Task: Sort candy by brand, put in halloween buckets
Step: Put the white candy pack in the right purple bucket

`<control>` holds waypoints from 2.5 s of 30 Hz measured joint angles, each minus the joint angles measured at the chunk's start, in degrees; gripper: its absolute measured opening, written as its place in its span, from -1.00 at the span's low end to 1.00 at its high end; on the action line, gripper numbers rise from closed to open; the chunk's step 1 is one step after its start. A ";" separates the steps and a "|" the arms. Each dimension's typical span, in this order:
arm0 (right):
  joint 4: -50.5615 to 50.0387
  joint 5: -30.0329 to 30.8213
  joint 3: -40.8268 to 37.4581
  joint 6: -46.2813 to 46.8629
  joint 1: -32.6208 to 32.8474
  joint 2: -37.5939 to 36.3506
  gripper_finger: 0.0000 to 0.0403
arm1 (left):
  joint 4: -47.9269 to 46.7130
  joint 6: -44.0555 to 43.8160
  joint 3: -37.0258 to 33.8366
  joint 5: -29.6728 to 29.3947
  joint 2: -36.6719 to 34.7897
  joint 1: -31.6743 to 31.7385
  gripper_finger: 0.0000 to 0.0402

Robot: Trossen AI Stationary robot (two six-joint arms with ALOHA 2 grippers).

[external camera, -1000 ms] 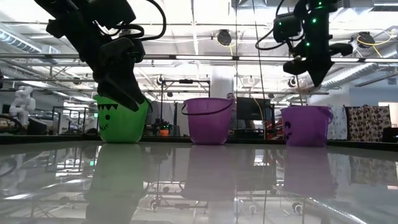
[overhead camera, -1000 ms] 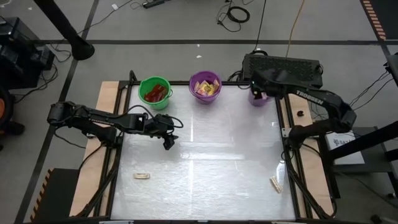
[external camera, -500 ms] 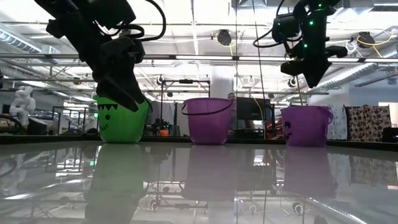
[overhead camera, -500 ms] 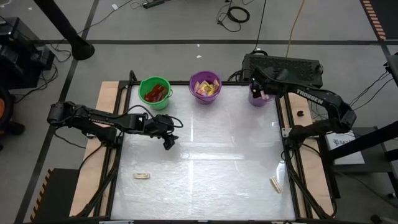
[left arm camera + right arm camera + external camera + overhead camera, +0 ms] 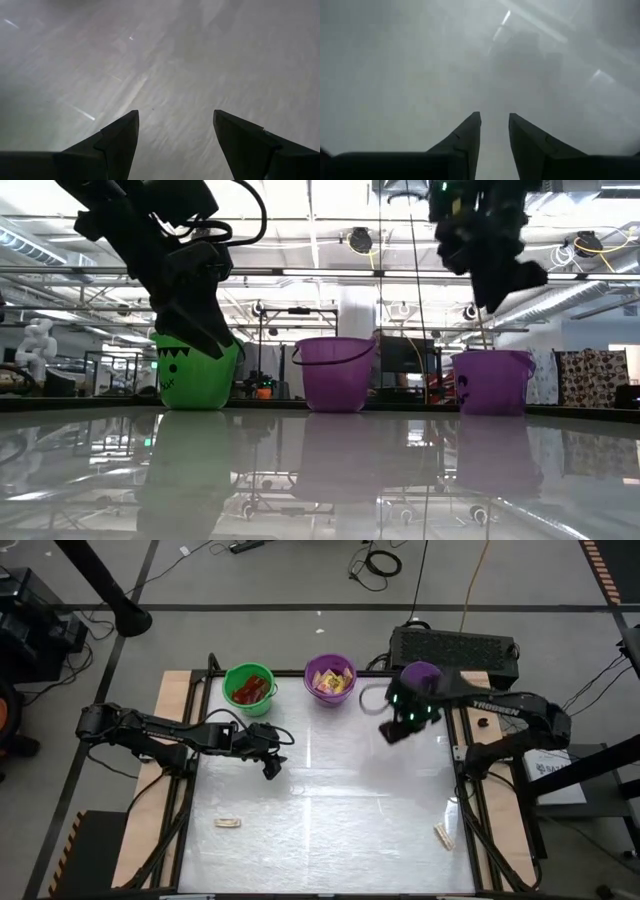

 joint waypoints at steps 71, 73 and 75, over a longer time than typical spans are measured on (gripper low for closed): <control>39.83 -10.03 -33.72 65.41 52.04 4.43 -0.99 | 2.36 2.99 0.02 2.73 -0.02 0.09 0.31; 40.32 -2.63 -31.53 63.15 50.26 4.50 -0.99 | 2.36 2.99 0.02 2.72 -0.02 0.09 0.31; 40.36 4.58 -29.23 59.88 48.12 4.50 -0.99 | 2.36 2.99 0.02 2.71 -0.02 0.09 0.31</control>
